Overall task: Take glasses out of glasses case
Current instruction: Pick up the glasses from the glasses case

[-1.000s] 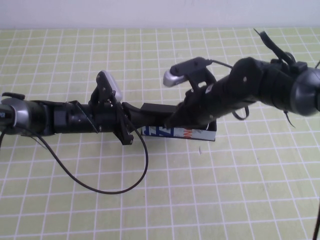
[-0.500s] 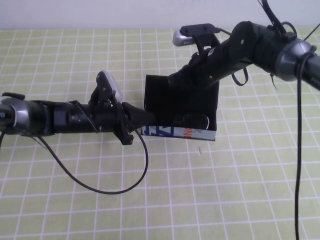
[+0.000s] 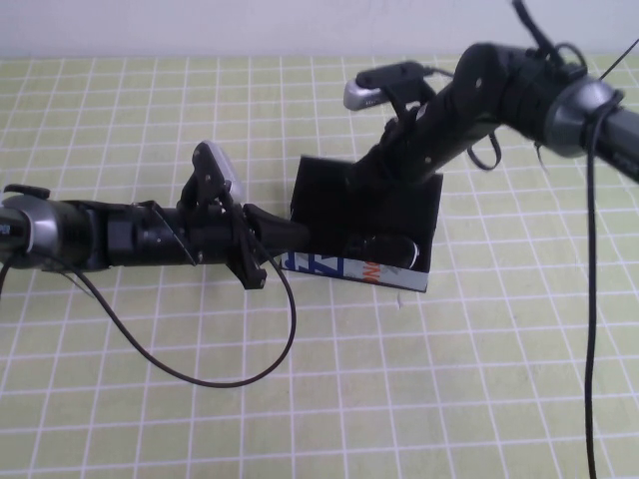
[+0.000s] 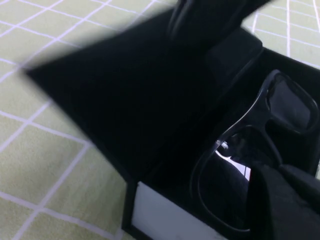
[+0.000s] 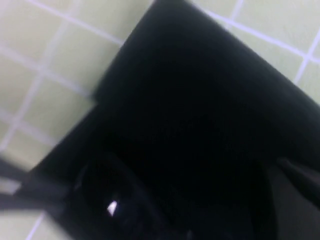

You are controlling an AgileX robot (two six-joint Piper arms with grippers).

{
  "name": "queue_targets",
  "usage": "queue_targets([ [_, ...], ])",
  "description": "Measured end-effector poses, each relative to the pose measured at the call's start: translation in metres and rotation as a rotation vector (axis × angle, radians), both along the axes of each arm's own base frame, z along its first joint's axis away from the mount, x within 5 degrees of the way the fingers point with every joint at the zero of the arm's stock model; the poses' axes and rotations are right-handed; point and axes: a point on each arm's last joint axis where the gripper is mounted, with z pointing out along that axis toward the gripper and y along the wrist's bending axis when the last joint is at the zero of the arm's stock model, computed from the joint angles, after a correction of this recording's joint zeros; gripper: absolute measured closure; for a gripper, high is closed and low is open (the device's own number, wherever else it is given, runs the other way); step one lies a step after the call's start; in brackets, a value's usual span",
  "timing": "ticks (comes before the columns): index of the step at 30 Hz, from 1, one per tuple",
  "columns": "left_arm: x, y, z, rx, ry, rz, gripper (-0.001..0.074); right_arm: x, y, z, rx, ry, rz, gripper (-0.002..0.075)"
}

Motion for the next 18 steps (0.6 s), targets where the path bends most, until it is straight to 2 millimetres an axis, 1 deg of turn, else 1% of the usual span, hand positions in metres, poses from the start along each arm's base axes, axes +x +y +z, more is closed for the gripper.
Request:
queue_targets([
  [2,0.000,0.000,0.000,0.000,0.000,0.000,0.0739,-0.009,0.002,0.019,-0.023,-0.040,0.074,0.0742],
  [5,0.000,0.000,0.000,-0.008,0.026,0.009,0.0739,-0.031,0.011,0.045,-0.076,-0.080,0.248,0.0742],
  [7,0.000,0.000,0.000,-0.015,0.049,0.017,0.0740,-0.045,0.019,0.052,-0.118,-0.085,0.378,0.0742],
  [9,0.000,0.000,0.000,-0.020,0.068,0.024,0.0739,-0.054,0.025,0.053,-0.150,-0.082,0.476,0.0741],
  [11,0.000,0.000,0.000,-0.025,0.083,0.029,0.0739,-0.057,0.027,0.049,-0.177,-0.083,0.547,0.0726],
  [12,0.000,0.000,0.000,-0.028,0.093,0.032,0.0739,-0.057,0.027,0.047,-0.190,-0.088,0.574,0.0707],
  [16,0.000,0.000,0.008,-0.040,0.104,0.039,0.0739,-0.053,0.027,0.035,-0.262,-0.125,0.692,0.0568],
  [18,-0.001,0.000,0.015,-0.055,0.114,0.044,0.0739,-0.051,0.026,0.027,-0.300,-0.141,0.750,0.0518],
])
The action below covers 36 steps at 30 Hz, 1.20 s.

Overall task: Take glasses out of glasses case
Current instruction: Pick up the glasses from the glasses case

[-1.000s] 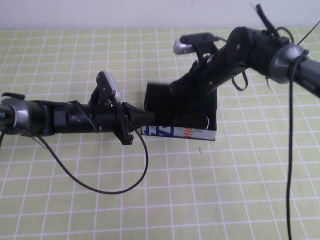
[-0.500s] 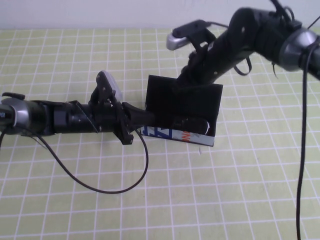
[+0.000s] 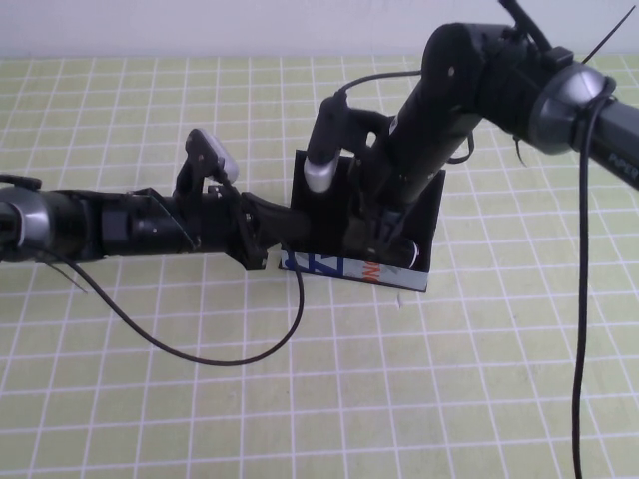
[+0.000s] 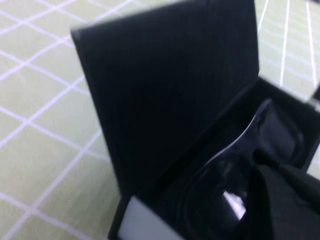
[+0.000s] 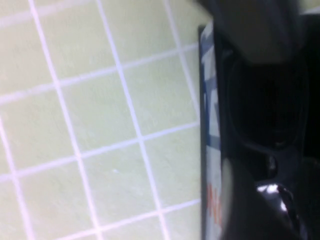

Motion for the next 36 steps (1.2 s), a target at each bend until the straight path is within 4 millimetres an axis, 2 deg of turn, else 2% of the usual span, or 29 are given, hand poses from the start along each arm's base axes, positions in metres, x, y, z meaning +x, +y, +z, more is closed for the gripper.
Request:
queue_targets([
  [6,-0.001,0.000,0.006,-0.012,0.021,0.004,0.0739,0.009,0.001,-0.021,-0.047,-0.048,0.064,0.0478],
  [23,-0.002,0.000,0.006,-0.004,0.027,0.000,0.0739,0.022,0.004,-0.054,-0.092,-0.075,0.066,0.0475],
  [27,-0.002,0.000,0.006,-0.004,0.027,0.000,0.0739,0.023,0.004,-0.055,-0.091,-0.077,0.065,0.0478],
  [29,-0.002,0.000,0.006,-0.004,0.027,0.000,0.0739,0.023,0.004,-0.055,-0.089,-0.076,0.065,0.0506],
  [33,-0.002,0.000,0.006,-0.004,0.027,0.000,0.0739,0.021,0.004,-0.047,-0.075,-0.086,0.062,0.0658],
  [36,-0.003,0.000,0.011,0.004,0.013,-0.010,0.0739,0.020,0.003,-0.039,-0.070,-0.099,0.054,0.0679],
])
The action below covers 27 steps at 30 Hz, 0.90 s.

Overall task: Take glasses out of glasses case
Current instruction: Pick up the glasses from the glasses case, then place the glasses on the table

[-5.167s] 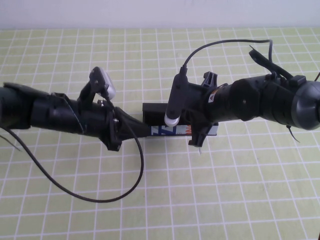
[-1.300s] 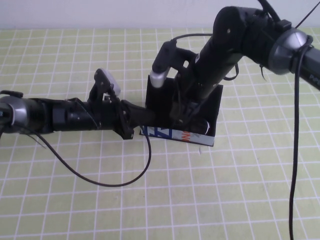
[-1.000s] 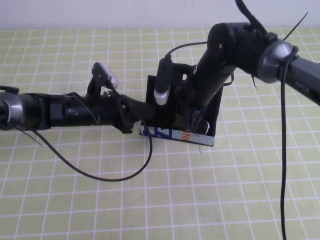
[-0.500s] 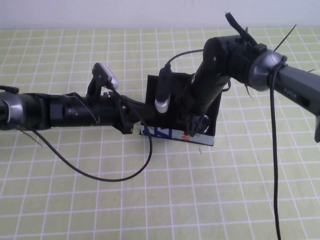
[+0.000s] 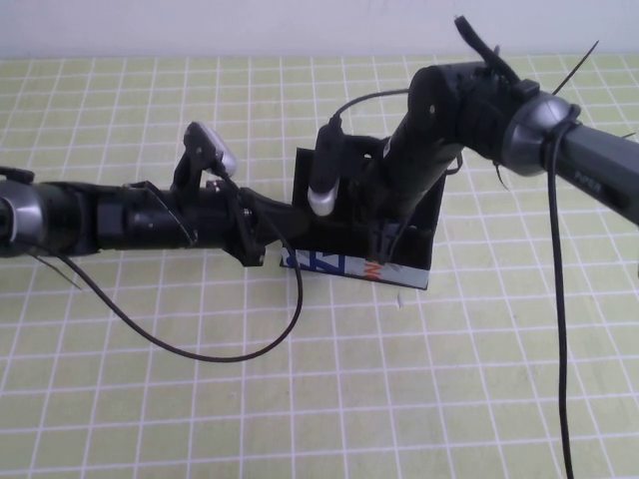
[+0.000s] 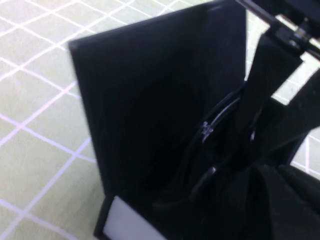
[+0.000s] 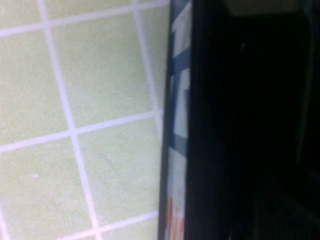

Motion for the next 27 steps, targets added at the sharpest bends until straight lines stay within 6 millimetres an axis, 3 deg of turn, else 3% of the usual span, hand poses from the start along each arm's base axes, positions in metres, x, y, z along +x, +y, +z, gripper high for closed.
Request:
queue_targets([
  [3,-0.003,0.001,0.016,0.011,-0.021,-0.012,0.0739,-0.003,-0.002,0.017,0.025,-0.006,-0.043,0.0679],
  [8,-0.012,0.003,0.055,0.016,-0.038,0.003,0.0739,-0.017,-0.013,0.067,0.094,0.018,-0.185,0.0679],
  [11,-0.020,0.004,0.078,0.024,-0.059,-0.004,0.0739,-0.028,-0.037,0.096,0.134,0.079,-0.334,0.0679],
  [14,-0.028,0.006,0.095,0.023,-0.054,-0.002,0.0739,-0.041,-0.073,0.119,0.184,0.121,-0.488,0.0679],
  [16,-0.031,0.006,0.104,0.019,-0.054,0.001,0.0739,-0.055,-0.098,0.125,0.210,0.139,-0.583,0.0679],
  [19,-0.034,0.007,0.111,0.013,-0.054,0.003,0.0739,-0.083,-0.121,0.119,0.251,0.162,-0.712,0.0679],
  [23,-0.035,0.007,0.112,0.010,-0.043,-0.001,0.0739,-0.123,-0.136,0.102,0.366,0.190,-0.896,0.0679],
  [27,-0.036,0.007,0.112,0.012,-0.037,-0.001,0.0739,-0.152,-0.145,0.061,0.448,0.252,-1.050,0.0680],
])
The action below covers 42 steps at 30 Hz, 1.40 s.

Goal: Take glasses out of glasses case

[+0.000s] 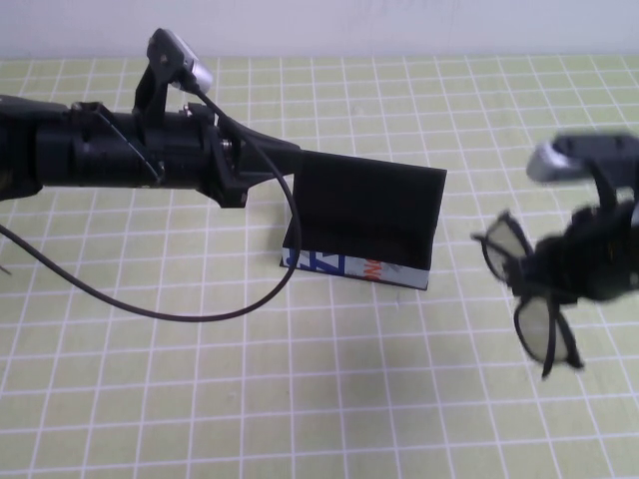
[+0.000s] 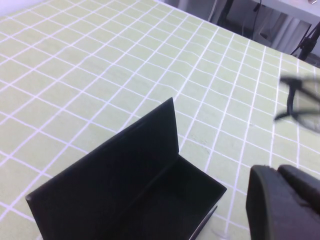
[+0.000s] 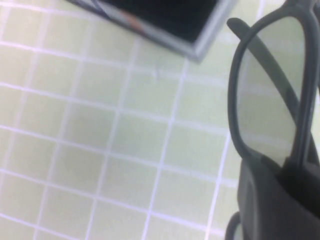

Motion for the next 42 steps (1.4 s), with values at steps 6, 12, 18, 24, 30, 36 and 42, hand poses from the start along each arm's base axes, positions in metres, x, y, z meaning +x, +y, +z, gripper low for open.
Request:
queue_targets([
  [6,0.000,0.000,0.000,0.001,0.001,0.000,0.0739,-0.012,-0.005,-0.054,0.007,0.107,-0.088,0.0679],
  [12,0.000,0.000,0.000,-0.003,0.022,0.006,0.0739,0.000,-0.003,-0.078,-0.012,0.132,-0.110,0.0678],
  [18,0.000,0.000,0.000,-0.012,0.058,0.019,0.0739,0.003,-0.002,-0.094,-0.031,0.181,-0.114,0.0548],
  [24,0.000,0.001,0.000,-0.007,0.087,0.041,0.0739,0.000,-0.002,-0.087,-0.021,0.179,-0.109,0.0369],
  [30,-0.015,0.010,0.020,0.023,0.064,0.162,0.0739,-0.024,-0.005,-0.041,0.019,0.151,-0.058,0.0431],
  [36,-0.069,0.032,0.049,-0.007,-0.009,0.379,0.0739,-0.083,-0.023,0.015,0.018,0.031,0.031,0.0656],
  [42,-0.148,0.057,0.062,-0.097,-0.095,0.551,0.0739,-0.162,-0.047,0.051,0.058,-0.170,0.078,0.0735],
])
